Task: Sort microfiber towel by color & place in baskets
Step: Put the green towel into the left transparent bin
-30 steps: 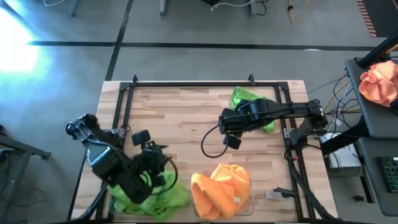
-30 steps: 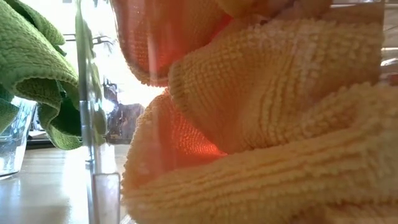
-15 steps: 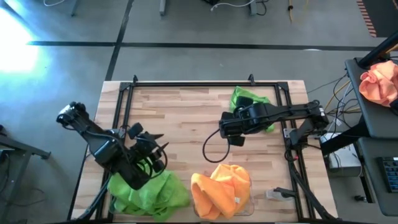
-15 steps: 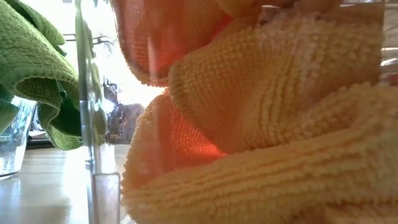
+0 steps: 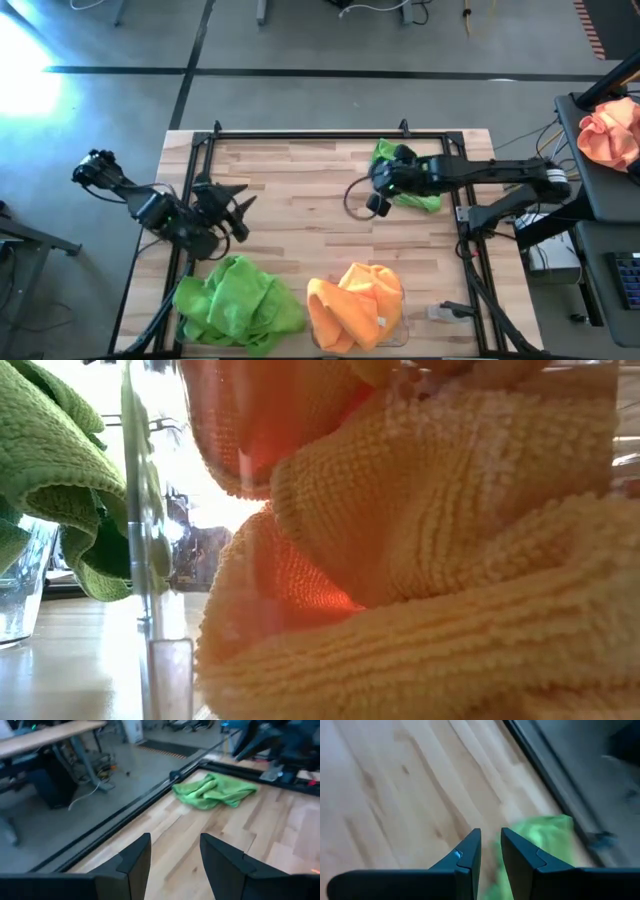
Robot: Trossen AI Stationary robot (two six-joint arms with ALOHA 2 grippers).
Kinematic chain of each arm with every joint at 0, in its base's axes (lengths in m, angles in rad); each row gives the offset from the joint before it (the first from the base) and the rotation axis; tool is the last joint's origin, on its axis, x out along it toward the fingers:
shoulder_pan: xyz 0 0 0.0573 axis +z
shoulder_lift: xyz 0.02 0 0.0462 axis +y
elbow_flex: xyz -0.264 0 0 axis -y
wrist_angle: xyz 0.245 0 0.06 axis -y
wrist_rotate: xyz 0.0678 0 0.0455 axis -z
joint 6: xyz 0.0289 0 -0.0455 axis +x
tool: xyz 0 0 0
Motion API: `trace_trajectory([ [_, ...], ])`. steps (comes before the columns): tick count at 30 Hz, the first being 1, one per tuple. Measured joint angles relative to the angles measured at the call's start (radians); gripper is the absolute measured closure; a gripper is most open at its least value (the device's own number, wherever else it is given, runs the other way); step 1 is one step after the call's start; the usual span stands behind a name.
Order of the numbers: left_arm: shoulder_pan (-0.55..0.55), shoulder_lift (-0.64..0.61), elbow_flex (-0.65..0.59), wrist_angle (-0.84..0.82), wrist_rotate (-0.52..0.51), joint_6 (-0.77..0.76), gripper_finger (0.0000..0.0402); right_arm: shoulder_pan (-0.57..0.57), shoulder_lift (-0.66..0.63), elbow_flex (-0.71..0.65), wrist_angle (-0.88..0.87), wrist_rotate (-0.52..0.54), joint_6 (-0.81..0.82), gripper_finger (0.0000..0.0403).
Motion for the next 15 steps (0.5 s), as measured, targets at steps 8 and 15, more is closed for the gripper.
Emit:
trace_trajectory([
  [8, 0.084, -0.125, -0.037, 0.281, 0.042, 0.392, 0.0247, -0.177, -0.151, -0.303, 0.239, -0.105, 0.084, 0.0335],
  [15, 0.226, -0.122, -0.038, 0.444, 0.141, 0.528, 0.0247, -0.271, -0.151, -0.417, 0.239, -0.076, 0.093, 0.0335],
])
